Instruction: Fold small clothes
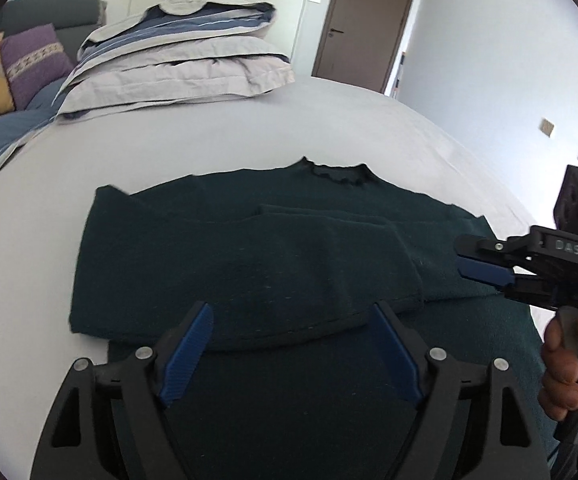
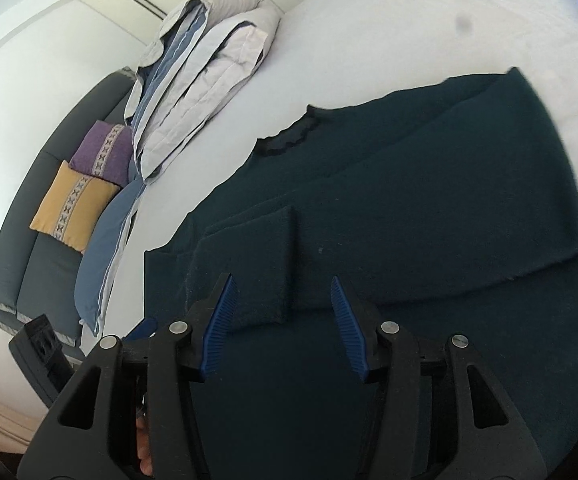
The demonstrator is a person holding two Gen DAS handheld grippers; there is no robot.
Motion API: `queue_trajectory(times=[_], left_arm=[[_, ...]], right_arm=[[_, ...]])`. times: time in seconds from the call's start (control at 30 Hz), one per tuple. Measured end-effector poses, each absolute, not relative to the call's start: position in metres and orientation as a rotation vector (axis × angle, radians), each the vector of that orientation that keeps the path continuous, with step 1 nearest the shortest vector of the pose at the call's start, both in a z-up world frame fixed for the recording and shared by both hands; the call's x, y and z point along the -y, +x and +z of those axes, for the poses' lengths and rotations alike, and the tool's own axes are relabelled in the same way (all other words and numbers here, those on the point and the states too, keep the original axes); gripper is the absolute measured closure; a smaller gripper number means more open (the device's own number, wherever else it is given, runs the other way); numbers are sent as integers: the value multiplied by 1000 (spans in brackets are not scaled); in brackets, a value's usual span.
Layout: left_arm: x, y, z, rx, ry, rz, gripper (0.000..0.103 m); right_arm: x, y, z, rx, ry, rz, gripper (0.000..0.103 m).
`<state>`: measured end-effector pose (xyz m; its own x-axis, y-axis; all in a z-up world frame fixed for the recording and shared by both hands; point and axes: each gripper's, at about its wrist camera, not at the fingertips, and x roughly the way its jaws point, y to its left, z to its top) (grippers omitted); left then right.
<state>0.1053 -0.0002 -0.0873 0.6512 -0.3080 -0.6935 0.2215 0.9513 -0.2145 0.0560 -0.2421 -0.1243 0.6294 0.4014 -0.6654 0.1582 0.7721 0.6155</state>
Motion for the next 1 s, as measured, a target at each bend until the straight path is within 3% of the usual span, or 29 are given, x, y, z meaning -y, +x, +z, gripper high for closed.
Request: queue_trajectory(times=[0.23, 0.37, 0.4, 0.47, 0.53, 0.6, 0.63, 0.67, 0.9, 1.0], left_arm=[[-82, 108, -83, -811, -275, -221, 23], [-112, 106, -84, -798, -328, -191, 23], [-117, 108, -86, -798, -338, -187, 23], [-123, 111, -88, -805, -360, -184, 28], [-128, 112, -90, -806, -390, -185, 29], [-132, 117, -91, -807, -410, -177, 31], [-133, 119, -92, -812, -412, -172, 31], [-134, 122, -93, -815, -413, -169, 32], [-142, 167, -90, -842, -392, -125, 36], [-143, 195, -101, -896, -403, -113, 46]], right_arm=[[217, 122, -154, -1044, 677, 79, 55], [221, 131, -162, -1024, 740, 93, 55], [220, 132, -164, -1025, 738, 101, 56], [213, 137, -163, -1039, 706, 128, 71], [207, 140, -160, -1047, 675, 141, 72], [201, 143, -158, -1059, 622, 143, 80], [199, 144, -158, -1072, 592, 135, 90], [199, 143, -158, -1077, 579, 133, 95], [210, 135, -134, -1028, 492, 130, 97], [222, 131, -126, -1021, 464, 107, 97]])
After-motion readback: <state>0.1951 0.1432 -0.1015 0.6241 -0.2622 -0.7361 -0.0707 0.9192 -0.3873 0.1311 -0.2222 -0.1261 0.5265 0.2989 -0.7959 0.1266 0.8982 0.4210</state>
